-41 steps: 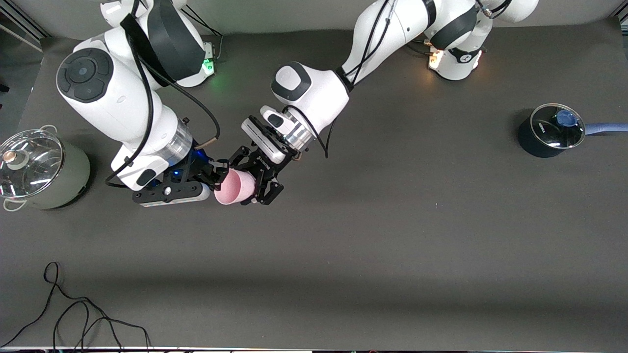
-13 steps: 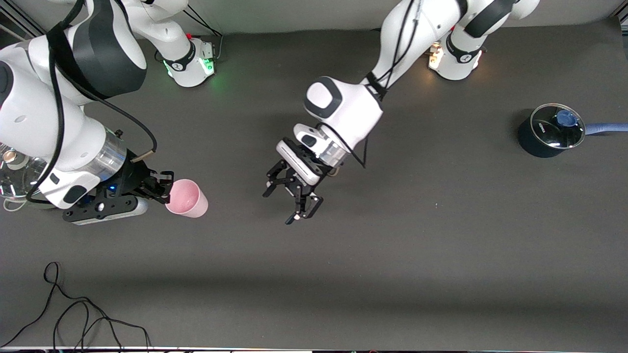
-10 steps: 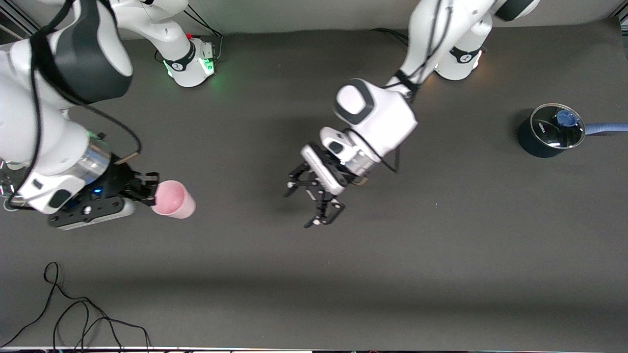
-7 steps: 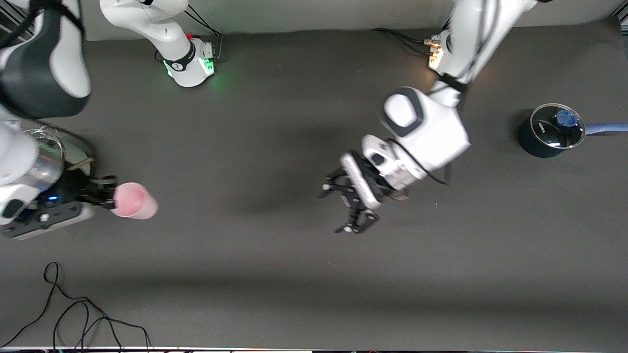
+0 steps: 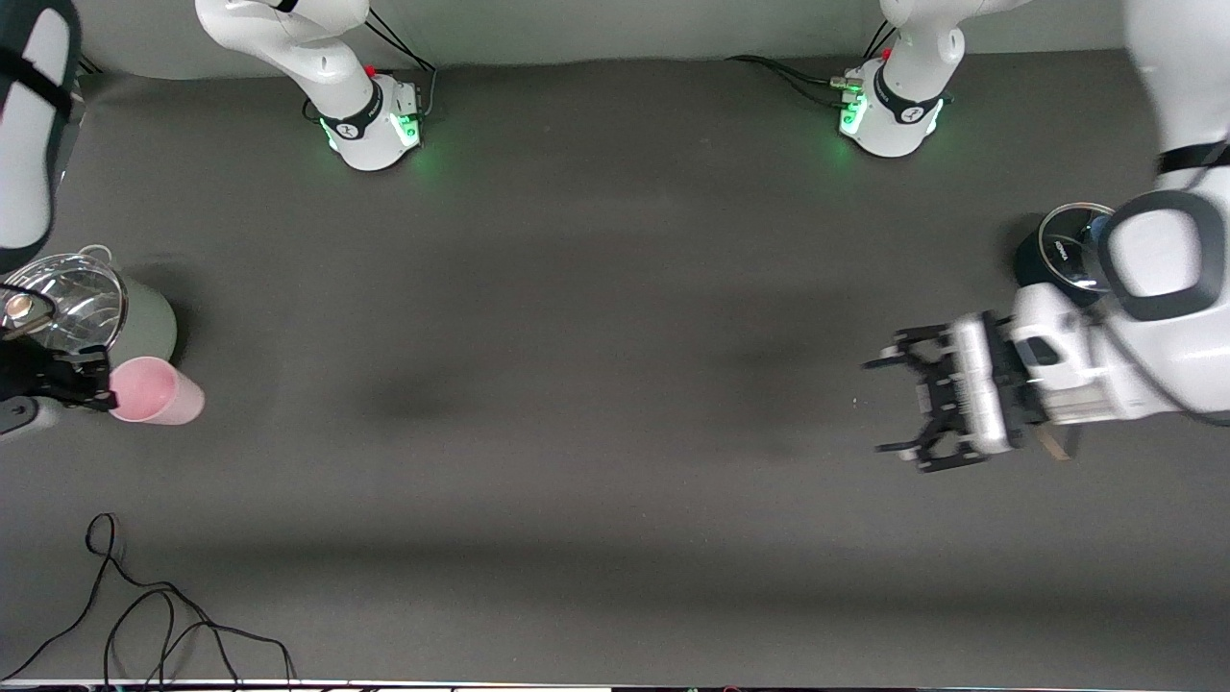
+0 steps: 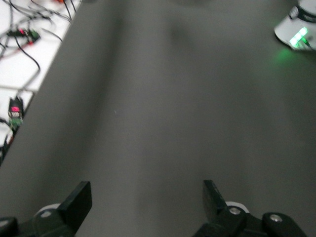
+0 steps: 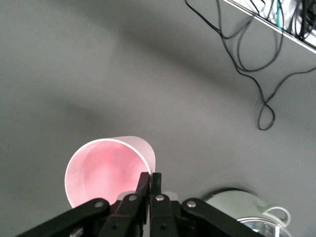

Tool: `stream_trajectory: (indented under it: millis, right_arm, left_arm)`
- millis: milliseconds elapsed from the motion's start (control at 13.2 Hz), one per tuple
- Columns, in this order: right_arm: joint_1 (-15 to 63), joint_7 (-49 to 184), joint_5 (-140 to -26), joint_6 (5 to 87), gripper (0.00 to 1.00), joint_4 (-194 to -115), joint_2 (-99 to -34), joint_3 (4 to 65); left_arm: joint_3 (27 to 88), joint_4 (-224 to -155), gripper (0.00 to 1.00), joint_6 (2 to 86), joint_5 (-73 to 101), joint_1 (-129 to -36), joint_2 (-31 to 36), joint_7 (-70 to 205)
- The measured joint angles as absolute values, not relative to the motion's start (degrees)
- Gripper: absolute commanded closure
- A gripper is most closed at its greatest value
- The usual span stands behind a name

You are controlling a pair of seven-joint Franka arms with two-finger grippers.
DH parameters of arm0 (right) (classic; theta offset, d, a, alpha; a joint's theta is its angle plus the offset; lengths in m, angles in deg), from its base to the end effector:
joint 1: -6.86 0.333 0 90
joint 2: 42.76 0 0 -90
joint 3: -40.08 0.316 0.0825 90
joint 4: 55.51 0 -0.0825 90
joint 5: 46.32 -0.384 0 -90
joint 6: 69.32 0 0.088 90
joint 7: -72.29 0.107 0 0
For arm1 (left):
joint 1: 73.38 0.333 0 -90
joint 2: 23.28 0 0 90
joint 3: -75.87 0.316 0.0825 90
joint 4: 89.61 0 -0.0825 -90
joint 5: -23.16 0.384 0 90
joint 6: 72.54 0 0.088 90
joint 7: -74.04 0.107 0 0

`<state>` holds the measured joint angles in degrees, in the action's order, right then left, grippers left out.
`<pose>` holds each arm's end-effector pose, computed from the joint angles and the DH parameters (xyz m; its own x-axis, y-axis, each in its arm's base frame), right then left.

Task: Transfer pink cup from left to right arm
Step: 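Lower the pink cup onto the table with the right gripper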

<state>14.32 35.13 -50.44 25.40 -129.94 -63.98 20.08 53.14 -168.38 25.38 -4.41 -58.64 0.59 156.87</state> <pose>0.6573 -0.0968 0.5450 0.9020 0.4308 -0.0279 0.4316 -0.9009 0.0446 0.6669 -0.0894 0.5059 0.1246 -0.8100 0.5731 -0.9876 -0.0455 0.1504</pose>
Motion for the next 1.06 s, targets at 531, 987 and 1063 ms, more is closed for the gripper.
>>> stream_trajectory:
  millis: [531, 987, 1063]
  right_arm:
    - [5.5, 18.3, -60.6, 44.1, 1.0, -143.1, -69.3, 20.0]
    - [4.5, 15.2, -68.1, 53.9, 1.0, -143.5, -80.0, 20.4]
    - [4.5, 15.2, -68.9, 54.5, 1.0, -143.4, -80.9, 20.5]
  left_arm:
    - [53.7, -158.1, 0.0, 3.5, 18.8, -57.6, -1.2, 140.6]
    - [53.9, -158.0, 0.0, -1.6, 26.7, -57.9, -4.0, 102.7]
    - [53.9, -158.2, 0.0, -2.0, 26.9, -57.9, -3.8, 94.8]
